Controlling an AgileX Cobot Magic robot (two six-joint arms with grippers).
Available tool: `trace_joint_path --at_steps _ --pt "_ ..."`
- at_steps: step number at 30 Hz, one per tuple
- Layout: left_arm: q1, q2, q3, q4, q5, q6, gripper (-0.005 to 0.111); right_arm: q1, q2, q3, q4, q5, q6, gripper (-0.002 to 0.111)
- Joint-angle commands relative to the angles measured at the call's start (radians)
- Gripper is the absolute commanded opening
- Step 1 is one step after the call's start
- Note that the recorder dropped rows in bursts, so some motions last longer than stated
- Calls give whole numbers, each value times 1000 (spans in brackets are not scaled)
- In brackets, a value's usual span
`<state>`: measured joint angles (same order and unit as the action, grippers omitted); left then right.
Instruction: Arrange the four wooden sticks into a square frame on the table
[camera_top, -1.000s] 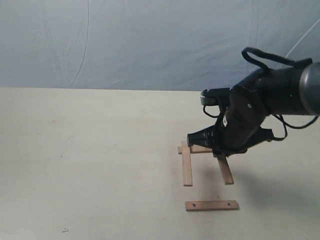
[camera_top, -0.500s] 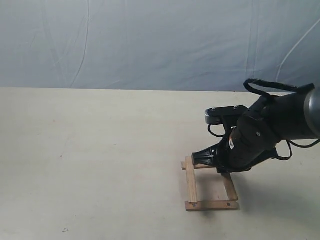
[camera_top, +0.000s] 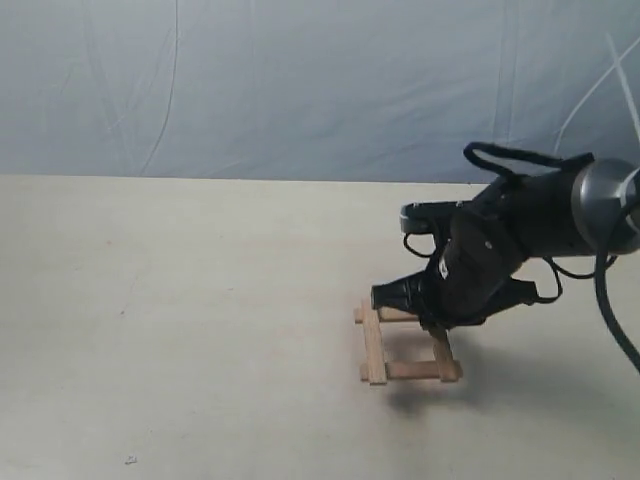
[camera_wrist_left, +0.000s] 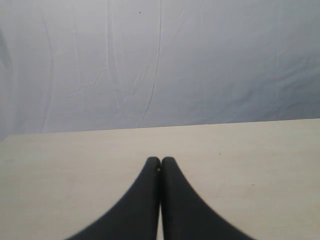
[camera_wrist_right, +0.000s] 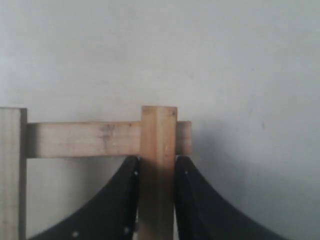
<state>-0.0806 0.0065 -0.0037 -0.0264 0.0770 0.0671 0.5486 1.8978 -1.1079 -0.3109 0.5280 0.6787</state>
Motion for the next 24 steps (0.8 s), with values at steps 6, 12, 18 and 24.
trace_joint_path --at_steps 6,12,18,24 --pt "-8 -7 4 2 -1 -3 0 60 110 -295 145 156 4 -1" --pt "-8 -7 4 2 -1 -3 0 93 236 -429 140 206 4 -1" --pt "-8 -7 4 2 -1 -3 0 93 331 -521 145 257 4 -1" --pt "-8 -7 4 2 -1 -3 0 93 346 -531 143 256 4 1"
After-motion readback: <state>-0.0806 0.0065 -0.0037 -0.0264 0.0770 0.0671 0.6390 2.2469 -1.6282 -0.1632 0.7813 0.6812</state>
